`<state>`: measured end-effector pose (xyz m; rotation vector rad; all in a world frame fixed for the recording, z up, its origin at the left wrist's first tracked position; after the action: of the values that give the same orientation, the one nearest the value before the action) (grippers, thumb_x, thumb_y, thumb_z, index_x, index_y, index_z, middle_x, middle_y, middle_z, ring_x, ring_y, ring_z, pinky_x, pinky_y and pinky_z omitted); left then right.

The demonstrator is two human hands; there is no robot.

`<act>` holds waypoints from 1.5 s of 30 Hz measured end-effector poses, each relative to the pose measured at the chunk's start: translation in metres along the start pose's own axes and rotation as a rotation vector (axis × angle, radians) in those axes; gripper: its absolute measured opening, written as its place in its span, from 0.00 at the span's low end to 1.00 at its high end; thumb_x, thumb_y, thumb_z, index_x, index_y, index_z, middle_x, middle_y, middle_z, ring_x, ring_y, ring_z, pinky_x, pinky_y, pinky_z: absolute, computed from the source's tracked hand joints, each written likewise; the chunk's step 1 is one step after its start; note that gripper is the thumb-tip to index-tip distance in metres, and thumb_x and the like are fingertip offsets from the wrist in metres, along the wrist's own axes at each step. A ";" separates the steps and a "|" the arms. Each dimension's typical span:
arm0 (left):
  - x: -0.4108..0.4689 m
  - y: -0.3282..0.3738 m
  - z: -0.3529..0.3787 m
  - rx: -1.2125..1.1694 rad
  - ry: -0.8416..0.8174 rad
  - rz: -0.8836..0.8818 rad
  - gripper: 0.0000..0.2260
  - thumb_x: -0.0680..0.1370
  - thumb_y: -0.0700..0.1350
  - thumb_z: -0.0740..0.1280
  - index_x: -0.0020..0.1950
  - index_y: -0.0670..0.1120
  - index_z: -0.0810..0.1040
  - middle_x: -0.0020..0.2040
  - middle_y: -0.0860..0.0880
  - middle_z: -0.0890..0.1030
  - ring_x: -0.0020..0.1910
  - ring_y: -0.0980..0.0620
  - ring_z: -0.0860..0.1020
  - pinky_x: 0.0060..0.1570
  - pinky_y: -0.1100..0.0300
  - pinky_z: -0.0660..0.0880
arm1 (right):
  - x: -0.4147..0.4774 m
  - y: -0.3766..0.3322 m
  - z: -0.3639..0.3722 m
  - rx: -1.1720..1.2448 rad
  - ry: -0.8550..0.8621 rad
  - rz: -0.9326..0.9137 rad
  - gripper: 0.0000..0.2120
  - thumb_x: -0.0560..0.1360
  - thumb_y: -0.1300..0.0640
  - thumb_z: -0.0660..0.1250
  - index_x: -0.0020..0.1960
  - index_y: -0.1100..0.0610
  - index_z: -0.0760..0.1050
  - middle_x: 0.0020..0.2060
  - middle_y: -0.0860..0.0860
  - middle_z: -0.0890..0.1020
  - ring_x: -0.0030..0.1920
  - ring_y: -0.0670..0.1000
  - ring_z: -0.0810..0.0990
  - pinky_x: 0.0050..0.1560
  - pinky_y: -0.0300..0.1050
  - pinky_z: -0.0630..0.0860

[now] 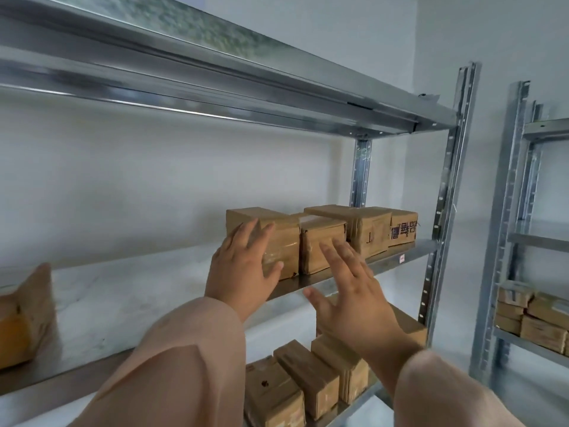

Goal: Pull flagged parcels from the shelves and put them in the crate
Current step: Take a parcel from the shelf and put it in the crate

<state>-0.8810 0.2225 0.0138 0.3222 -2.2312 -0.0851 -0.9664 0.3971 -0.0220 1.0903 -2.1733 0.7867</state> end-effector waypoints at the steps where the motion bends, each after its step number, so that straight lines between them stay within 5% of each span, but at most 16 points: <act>1: 0.010 -0.003 0.003 -0.015 0.019 -0.014 0.29 0.76 0.56 0.65 0.75 0.56 0.62 0.76 0.52 0.60 0.74 0.48 0.58 0.68 0.49 0.65 | 0.009 0.004 0.005 0.005 0.000 -0.011 0.40 0.70 0.26 0.44 0.78 0.44 0.48 0.78 0.45 0.50 0.77 0.48 0.47 0.76 0.51 0.50; 4: 0.040 -0.011 0.015 -0.056 0.017 -0.065 0.30 0.75 0.57 0.65 0.76 0.59 0.59 0.78 0.52 0.57 0.75 0.48 0.56 0.70 0.49 0.63 | 0.037 0.012 0.015 0.037 0.035 -0.042 0.38 0.73 0.31 0.53 0.78 0.48 0.54 0.77 0.49 0.56 0.77 0.51 0.52 0.76 0.49 0.51; 7: 0.061 -0.017 0.030 -0.069 -0.060 -0.108 0.33 0.75 0.58 0.65 0.76 0.61 0.55 0.79 0.53 0.54 0.76 0.48 0.52 0.71 0.49 0.60 | 0.057 0.017 0.027 0.110 0.108 -0.077 0.35 0.74 0.39 0.63 0.76 0.54 0.61 0.74 0.54 0.64 0.75 0.55 0.60 0.72 0.57 0.62; 10: 0.070 -0.023 0.039 -0.032 -0.084 -0.082 0.31 0.75 0.55 0.68 0.75 0.57 0.60 0.76 0.51 0.60 0.74 0.47 0.56 0.71 0.53 0.60 | 0.067 0.019 0.042 0.167 0.110 -0.089 0.35 0.74 0.37 0.61 0.76 0.53 0.60 0.74 0.52 0.64 0.75 0.53 0.59 0.71 0.57 0.64; 16: 0.056 -0.035 0.029 -0.141 0.102 -0.103 0.26 0.71 0.49 0.74 0.68 0.55 0.72 0.66 0.54 0.71 0.66 0.51 0.69 0.64 0.60 0.65 | 0.083 0.021 0.058 0.354 0.036 -0.080 0.35 0.73 0.30 0.48 0.76 0.40 0.52 0.76 0.41 0.57 0.71 0.36 0.49 0.73 0.46 0.52; 20: 0.037 -0.041 0.012 -0.264 0.317 -0.188 0.24 0.72 0.49 0.74 0.65 0.59 0.70 0.60 0.62 0.68 0.59 0.61 0.69 0.59 0.62 0.69 | 0.098 0.018 0.059 0.626 0.014 -0.030 0.33 0.72 0.32 0.51 0.76 0.41 0.54 0.75 0.41 0.60 0.71 0.37 0.55 0.71 0.42 0.54; 24: 0.020 -0.037 -0.003 -0.463 0.530 -0.270 0.24 0.72 0.50 0.74 0.63 0.65 0.69 0.61 0.64 0.71 0.60 0.63 0.72 0.49 0.68 0.74 | 0.109 0.010 0.055 0.866 0.059 0.016 0.32 0.75 0.34 0.53 0.75 0.45 0.58 0.74 0.45 0.63 0.73 0.45 0.61 0.73 0.47 0.60; 28: 0.012 -0.025 -0.008 -0.566 0.616 -0.345 0.23 0.71 0.54 0.72 0.64 0.64 0.70 0.63 0.59 0.73 0.60 0.61 0.74 0.46 0.75 0.73 | 0.118 0.009 0.051 1.093 -0.046 0.082 0.30 0.74 0.31 0.54 0.73 0.39 0.61 0.71 0.39 0.66 0.68 0.38 0.64 0.64 0.34 0.60; 32: 0.005 -0.009 -0.006 -0.602 0.625 -0.365 0.24 0.70 0.52 0.72 0.64 0.56 0.71 0.62 0.55 0.75 0.58 0.58 0.76 0.47 0.71 0.75 | 0.129 0.005 0.060 1.448 -0.357 0.240 0.20 0.74 0.34 0.60 0.63 0.39 0.74 0.60 0.39 0.78 0.57 0.40 0.77 0.64 0.47 0.74; 35: -0.004 -0.005 -0.004 -0.658 0.548 -0.430 0.22 0.70 0.58 0.71 0.62 0.59 0.71 0.57 0.61 0.77 0.57 0.59 0.77 0.50 0.66 0.77 | 0.126 0.001 0.063 1.475 -0.393 0.173 0.08 0.76 0.42 0.63 0.52 0.30 0.77 0.51 0.35 0.82 0.53 0.39 0.81 0.52 0.40 0.79; 37: -0.008 -0.006 -0.004 -0.778 0.469 -0.540 0.26 0.66 0.69 0.69 0.62 0.66 0.71 0.56 0.64 0.77 0.56 0.62 0.78 0.55 0.60 0.77 | 0.121 0.000 0.063 1.452 -0.389 0.095 0.12 0.76 0.44 0.65 0.55 0.26 0.73 0.52 0.30 0.80 0.55 0.35 0.78 0.53 0.32 0.75; 39: -0.008 -0.008 -0.006 -0.821 0.429 -0.628 0.24 0.63 0.72 0.69 0.57 0.72 0.71 0.54 0.63 0.80 0.53 0.62 0.80 0.56 0.55 0.77 | 0.117 -0.003 0.061 1.437 -0.396 0.009 0.16 0.77 0.46 0.64 0.57 0.24 0.70 0.51 0.25 0.77 0.52 0.26 0.74 0.43 0.20 0.70; 42: -0.009 -0.015 -0.009 -0.861 0.526 -0.727 0.13 0.72 0.61 0.70 0.55 0.69 0.75 0.53 0.59 0.82 0.54 0.54 0.81 0.55 0.47 0.79 | 0.115 -0.007 0.062 1.438 -0.417 -0.014 0.17 0.78 0.44 0.61 0.65 0.30 0.67 0.49 0.19 0.71 0.46 0.17 0.67 0.37 0.15 0.63; 45: -0.016 -0.023 -0.008 -1.125 0.624 -0.824 0.13 0.76 0.55 0.67 0.59 0.58 0.79 0.56 0.52 0.83 0.56 0.48 0.82 0.49 0.43 0.80 | 0.120 -0.009 0.069 1.476 -0.405 0.041 0.18 0.78 0.44 0.62 0.67 0.33 0.67 0.53 0.24 0.67 0.43 0.16 0.66 0.36 0.16 0.65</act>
<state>-0.8607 0.2046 0.0025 0.5023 -1.0570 -1.3895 -1.0345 0.2836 0.0206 1.9331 -1.6552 2.5233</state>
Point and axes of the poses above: each hand's wrist, its own x-axis towards the middle knuckle, its own z-axis out of the palm, y = z × x, the point moved 3 cm from there along x, towards the middle knuckle
